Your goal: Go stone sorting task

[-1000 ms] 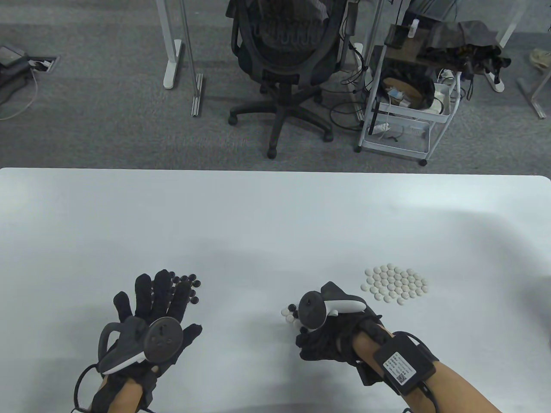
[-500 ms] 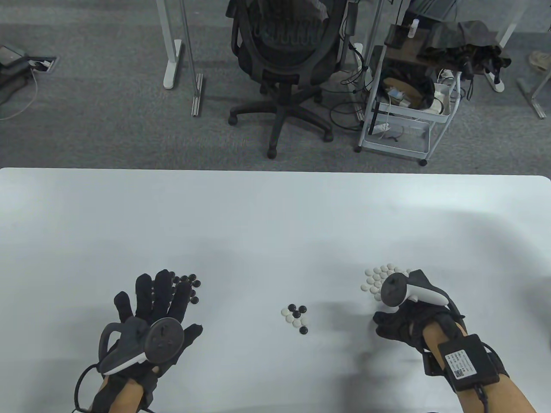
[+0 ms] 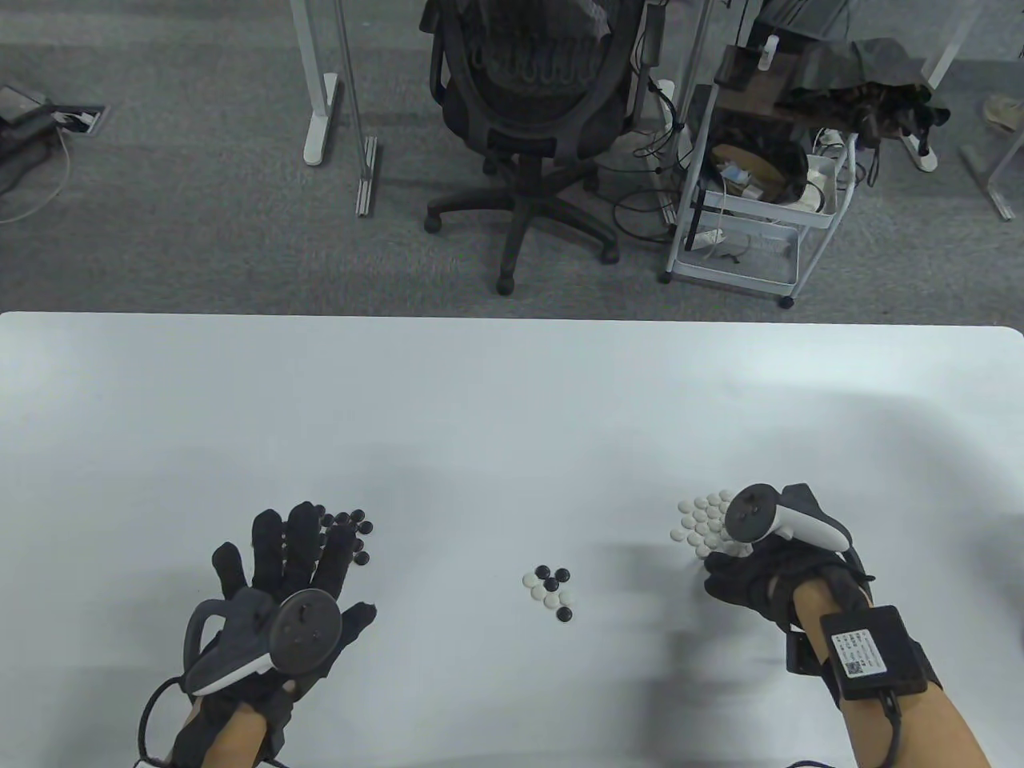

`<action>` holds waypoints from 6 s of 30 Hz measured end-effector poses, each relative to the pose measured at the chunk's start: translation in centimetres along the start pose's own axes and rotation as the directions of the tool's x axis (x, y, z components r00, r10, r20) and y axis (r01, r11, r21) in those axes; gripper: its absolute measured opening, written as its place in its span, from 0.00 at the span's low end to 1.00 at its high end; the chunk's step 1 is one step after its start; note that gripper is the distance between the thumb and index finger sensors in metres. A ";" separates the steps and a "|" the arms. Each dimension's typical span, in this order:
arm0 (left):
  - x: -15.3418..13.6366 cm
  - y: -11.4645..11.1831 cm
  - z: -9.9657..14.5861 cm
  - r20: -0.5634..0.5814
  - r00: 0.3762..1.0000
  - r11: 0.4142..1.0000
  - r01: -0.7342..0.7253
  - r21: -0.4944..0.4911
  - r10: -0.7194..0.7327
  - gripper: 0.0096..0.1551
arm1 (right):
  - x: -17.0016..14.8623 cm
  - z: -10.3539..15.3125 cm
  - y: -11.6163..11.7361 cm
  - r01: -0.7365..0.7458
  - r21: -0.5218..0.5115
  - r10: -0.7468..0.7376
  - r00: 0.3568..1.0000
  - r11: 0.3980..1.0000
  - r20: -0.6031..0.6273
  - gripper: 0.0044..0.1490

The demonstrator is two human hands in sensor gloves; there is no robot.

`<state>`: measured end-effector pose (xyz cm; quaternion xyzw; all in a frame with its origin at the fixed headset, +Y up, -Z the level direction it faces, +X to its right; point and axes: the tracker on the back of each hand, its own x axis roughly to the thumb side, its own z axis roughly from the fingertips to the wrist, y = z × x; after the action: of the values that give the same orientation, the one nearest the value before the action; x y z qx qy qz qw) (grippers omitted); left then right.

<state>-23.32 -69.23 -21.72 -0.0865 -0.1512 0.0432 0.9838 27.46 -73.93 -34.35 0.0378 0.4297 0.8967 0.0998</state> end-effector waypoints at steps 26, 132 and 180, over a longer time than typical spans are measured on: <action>-0.2 0.3 0.3 -0.001 1.000 1.000 -0.012 0.016 0.012 0.46 | 20.7 -5.7 3.1 -0.218 0.097 0.175 0.927 0.971 0.332 0.38; -0.1 0.5 0.1 0.002 1.000 1.000 -0.015 -0.004 0.015 0.46 | 8.3 0.4 -1.8 -0.085 -0.067 0.100 0.962 0.994 0.254 0.40; 0.2 0.4 0.3 0.016 1.000 1.000 -0.007 -0.001 0.007 0.46 | 2.2 -0.1 2.8 -0.161 0.044 0.159 0.986 0.986 0.039 0.36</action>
<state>-23.20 -68.73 -21.43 -0.0872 -0.1590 0.0471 0.9823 24.91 -75.25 -32.25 0.0903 0.4445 0.8906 0.0341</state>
